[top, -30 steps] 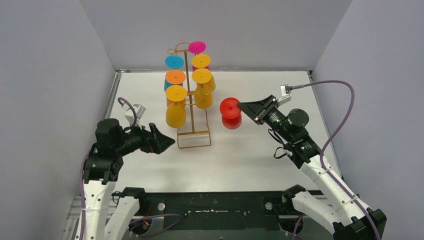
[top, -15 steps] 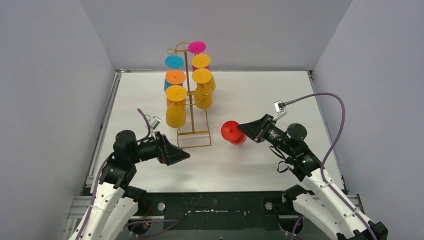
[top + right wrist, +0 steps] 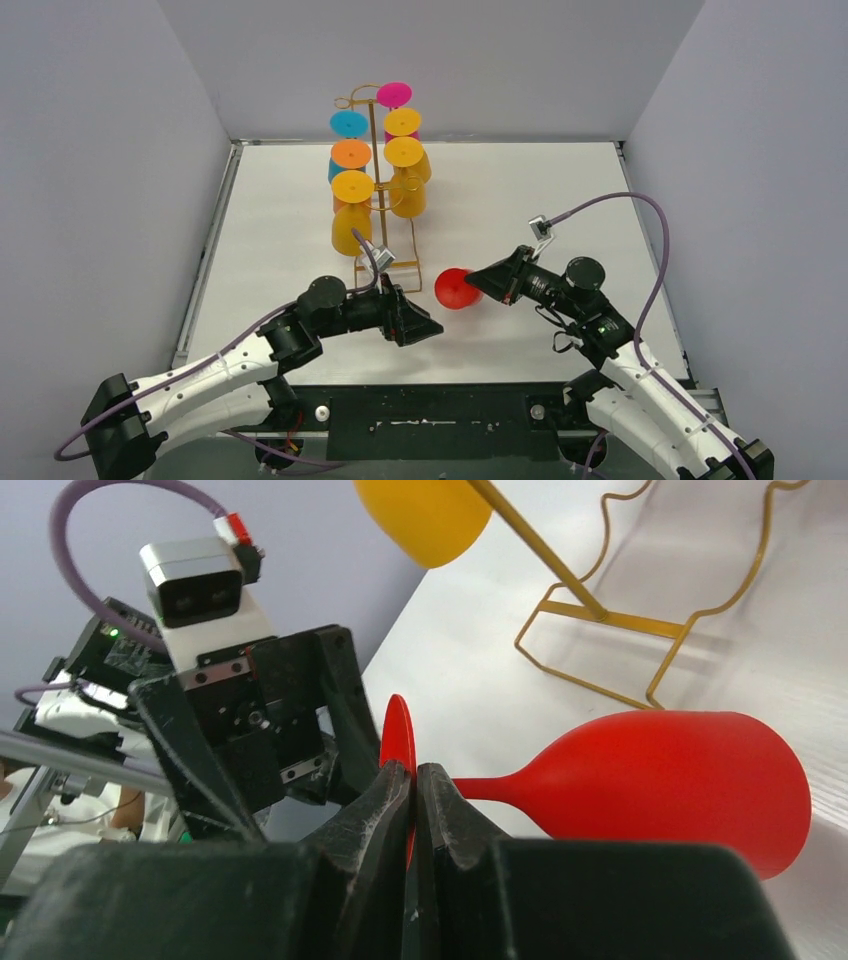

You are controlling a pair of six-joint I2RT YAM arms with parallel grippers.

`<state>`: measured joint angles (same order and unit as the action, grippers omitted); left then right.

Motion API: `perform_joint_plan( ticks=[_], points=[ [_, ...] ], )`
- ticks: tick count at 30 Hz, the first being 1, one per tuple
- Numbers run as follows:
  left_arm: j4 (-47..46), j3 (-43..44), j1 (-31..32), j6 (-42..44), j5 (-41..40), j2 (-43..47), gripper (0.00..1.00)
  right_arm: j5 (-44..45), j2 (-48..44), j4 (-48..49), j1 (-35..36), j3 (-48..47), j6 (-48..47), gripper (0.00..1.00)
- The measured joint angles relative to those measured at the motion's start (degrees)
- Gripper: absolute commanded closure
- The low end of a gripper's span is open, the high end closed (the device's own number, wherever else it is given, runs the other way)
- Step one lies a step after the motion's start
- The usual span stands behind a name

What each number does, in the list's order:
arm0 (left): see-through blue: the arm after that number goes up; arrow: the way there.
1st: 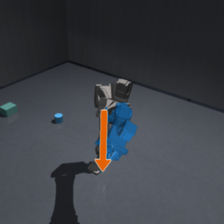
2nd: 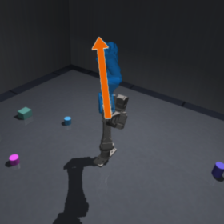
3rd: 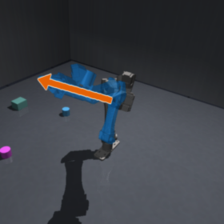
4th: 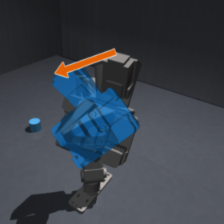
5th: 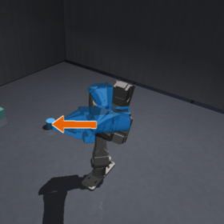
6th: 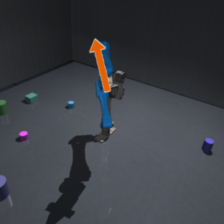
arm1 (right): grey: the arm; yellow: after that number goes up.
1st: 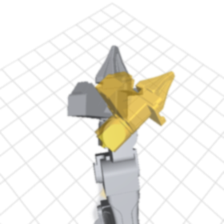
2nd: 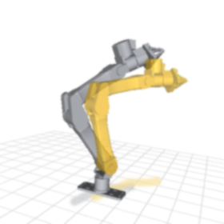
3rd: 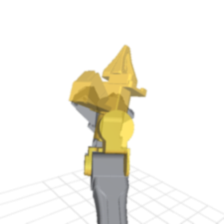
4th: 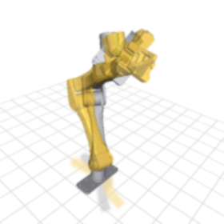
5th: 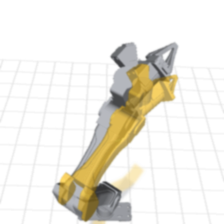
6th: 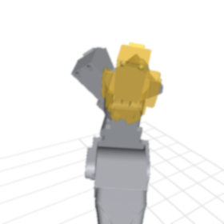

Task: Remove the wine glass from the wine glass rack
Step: Place the wine glass at the center of the board.

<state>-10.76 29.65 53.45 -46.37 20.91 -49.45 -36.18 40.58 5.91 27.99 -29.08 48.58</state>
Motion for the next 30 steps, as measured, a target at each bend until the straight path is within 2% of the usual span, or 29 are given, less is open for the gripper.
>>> perform_joint_plan(
  ticks=[5,12,16,20,25,30],
  points=[
    [-6.16,-2.71,1.4,-2.29,-6.93,-0.22,0.35,-2.51,-1.73,4.0,1.36,2.45,0.31,1.0],
    [-10.67,-6.4,1.64,-2.99,-13.81,3.98,0.45,-5.46,-0.94,10.82,2.49,5.07,4.11,1.0],
    [-15.21,-6.93,1.75,-3.65,-12.68,2.4,0.57,-6.14,0.28,12.9,3.76,5.11,5.27,1.0],
    [-19.58,-7.91,2.32,-4.46,-9.88,0.66,0.63,-6.38,1.01,13.92,4.74,5.14,5.51,1.0],
    [-20.35,-8.2,2.67,-4.48,-6.88,0.13,0.68,-6.27,1.05,14.29,5.11,5.66,5.49,1.0],
    [-20.31,-8.2,2.75,-4.55,-5.46,0.0,0.85,-6.36,2.16,15.43,5.31,5.75,5.6,1.0]
  ],
)
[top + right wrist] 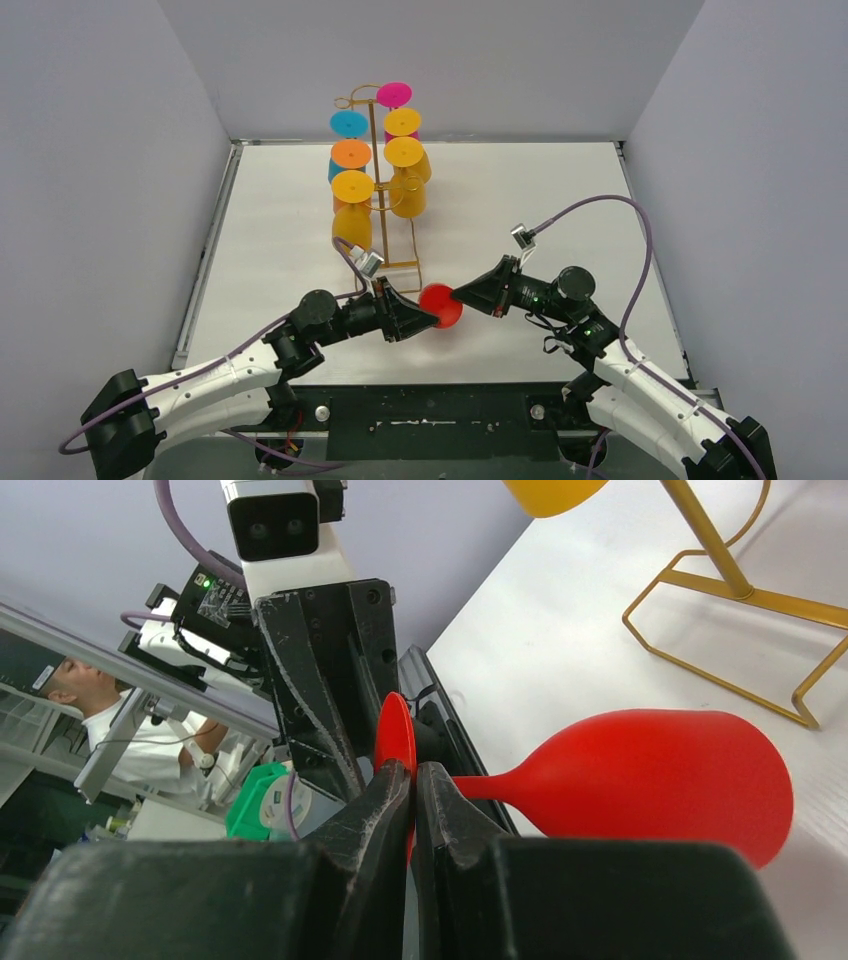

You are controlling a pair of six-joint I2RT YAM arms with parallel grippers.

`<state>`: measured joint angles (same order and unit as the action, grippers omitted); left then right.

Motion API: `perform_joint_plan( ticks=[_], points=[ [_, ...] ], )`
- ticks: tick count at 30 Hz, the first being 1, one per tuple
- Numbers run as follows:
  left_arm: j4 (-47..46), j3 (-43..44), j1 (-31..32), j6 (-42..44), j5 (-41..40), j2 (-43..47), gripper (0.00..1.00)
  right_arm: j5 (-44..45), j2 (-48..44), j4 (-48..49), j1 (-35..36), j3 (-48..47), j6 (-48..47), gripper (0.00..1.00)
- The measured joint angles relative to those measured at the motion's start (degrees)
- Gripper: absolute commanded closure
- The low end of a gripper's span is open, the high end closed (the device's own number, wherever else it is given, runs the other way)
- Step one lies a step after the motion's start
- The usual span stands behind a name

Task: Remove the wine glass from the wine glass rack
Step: Place the wine glass at the center of the board.

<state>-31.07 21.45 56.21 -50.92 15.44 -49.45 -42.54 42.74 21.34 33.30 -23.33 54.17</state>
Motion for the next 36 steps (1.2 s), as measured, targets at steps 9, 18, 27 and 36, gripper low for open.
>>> perform_joint_plan(
  ticks=[9,18,27,36],
  points=[
    [0.04,-0.24,-0.04,0.07,-0.33,-1.11,1.0,-0.85,0.76,1.29,0.46,0.0,-2.12,0.91],
    [-0.22,-2.03,0.11,1.57,0.07,-0.02,1.0,-1.46,2.45,-3.13,0.61,-1.95,-5.16,0.59],
    [2.14,-2.03,0.11,3.8,-0.26,2.19,1.0,-3.63,4.94,-4.17,1.88,-2.93,-7.06,0.8],
    [2.99,-2.03,0.07,3.8,0.24,2.58,1.0,-4.85,5.38,-3.61,3.96,-3.3,-8.66,1.0]
  ],
)
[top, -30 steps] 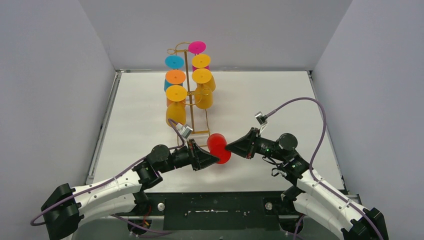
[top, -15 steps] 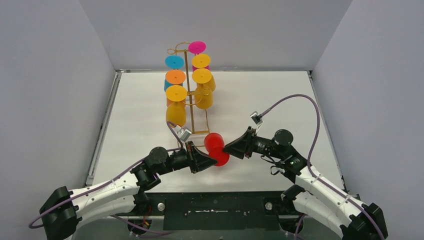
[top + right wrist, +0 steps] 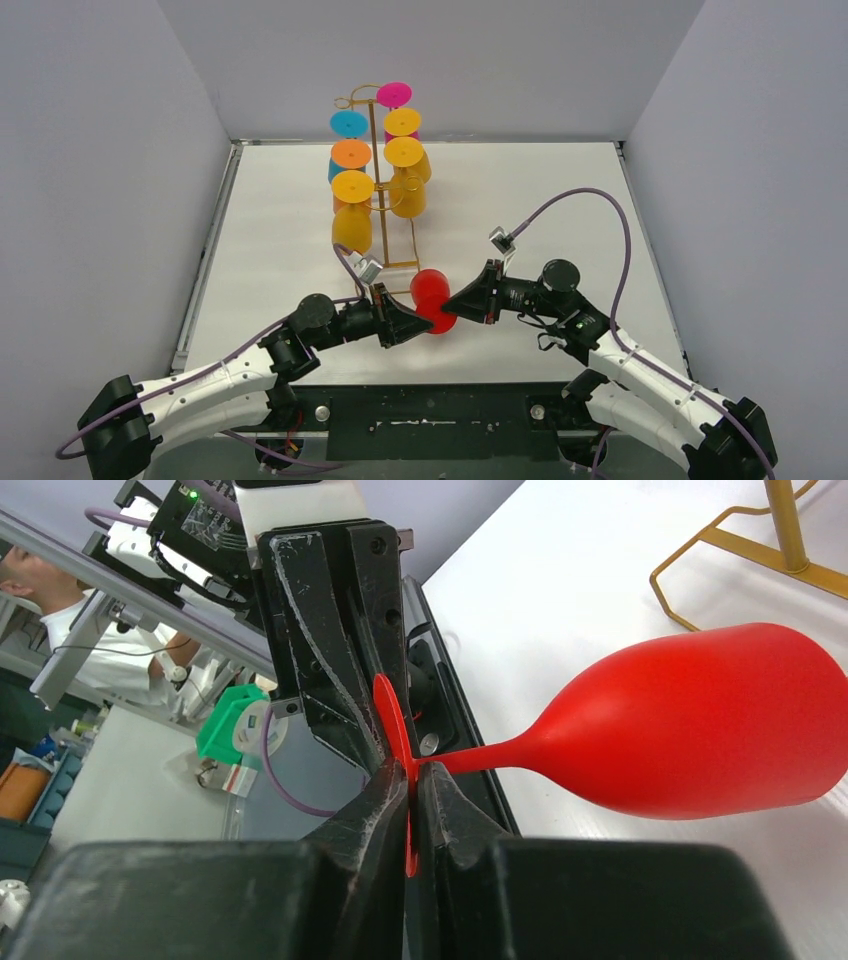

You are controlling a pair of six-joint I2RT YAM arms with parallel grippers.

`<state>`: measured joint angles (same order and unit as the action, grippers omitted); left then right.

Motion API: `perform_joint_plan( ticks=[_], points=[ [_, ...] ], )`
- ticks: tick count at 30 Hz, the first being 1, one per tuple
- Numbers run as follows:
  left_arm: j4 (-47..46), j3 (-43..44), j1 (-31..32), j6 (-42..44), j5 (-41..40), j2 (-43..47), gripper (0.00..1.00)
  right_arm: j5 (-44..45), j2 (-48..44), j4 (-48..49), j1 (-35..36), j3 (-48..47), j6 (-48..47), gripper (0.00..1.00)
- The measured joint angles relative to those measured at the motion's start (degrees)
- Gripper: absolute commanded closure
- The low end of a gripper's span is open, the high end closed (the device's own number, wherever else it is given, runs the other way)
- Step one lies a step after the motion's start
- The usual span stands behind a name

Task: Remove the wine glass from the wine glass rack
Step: Place the wine glass at the center of the board.

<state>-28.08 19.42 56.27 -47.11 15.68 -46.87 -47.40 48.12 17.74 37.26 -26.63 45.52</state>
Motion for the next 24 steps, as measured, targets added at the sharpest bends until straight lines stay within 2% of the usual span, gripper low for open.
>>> perform_joint_plan(
  ticks=[16,18,24],
  points=[
    [0.09,-0.44,-0.26,-0.55,0.5,0.66,1.0,1.88,0.57,-2.14,1.88,-1.68,-3.34,1.0],
    [0.17,-0.44,-0.31,-0.52,0.39,0.68,0.9,2.32,0.57,-2.54,2.03,-1.88,-3.8,1.0],
    [0.52,-0.44,-0.13,0.15,0.0,0.7,0.75,4.31,0.48,-3.1,3.85,-1.99,-4.2,1.0]
  ],
)
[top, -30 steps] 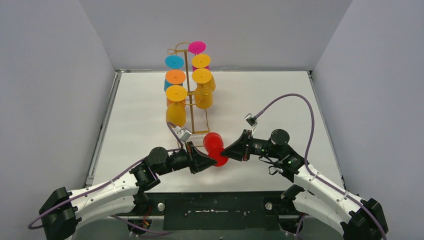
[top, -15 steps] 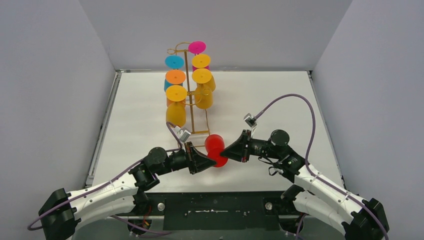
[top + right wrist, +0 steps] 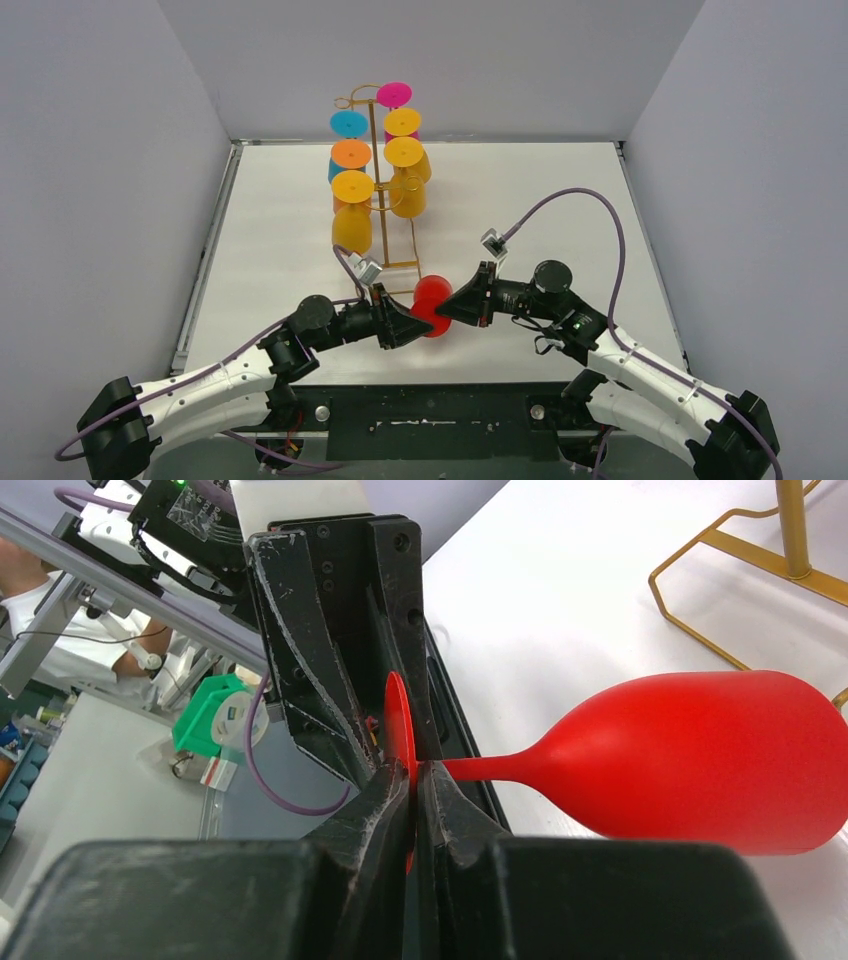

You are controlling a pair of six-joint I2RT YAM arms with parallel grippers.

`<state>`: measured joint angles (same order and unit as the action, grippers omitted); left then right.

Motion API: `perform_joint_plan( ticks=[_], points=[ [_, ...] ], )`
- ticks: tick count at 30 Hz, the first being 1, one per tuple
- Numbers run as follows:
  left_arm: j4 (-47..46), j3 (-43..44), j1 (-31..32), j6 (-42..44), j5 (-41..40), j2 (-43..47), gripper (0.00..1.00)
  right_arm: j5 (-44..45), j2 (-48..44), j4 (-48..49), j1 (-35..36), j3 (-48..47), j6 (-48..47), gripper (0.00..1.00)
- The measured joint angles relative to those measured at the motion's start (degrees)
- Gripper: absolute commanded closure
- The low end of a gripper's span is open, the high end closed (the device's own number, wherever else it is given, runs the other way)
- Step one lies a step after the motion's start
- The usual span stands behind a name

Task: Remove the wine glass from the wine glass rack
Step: Place the wine glass at the center of the board.

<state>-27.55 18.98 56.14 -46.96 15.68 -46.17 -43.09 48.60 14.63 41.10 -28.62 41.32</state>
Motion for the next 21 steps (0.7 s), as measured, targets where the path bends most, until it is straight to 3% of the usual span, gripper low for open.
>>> perform_joint_plan(
  ticks=[21],
  points=[
    [2.91,0.02,0.09,1.73,-0.22,-0.07,0.51,3.93,-0.7,-0.72,1.07,0.0,-0.15,1.0]
  ],
)
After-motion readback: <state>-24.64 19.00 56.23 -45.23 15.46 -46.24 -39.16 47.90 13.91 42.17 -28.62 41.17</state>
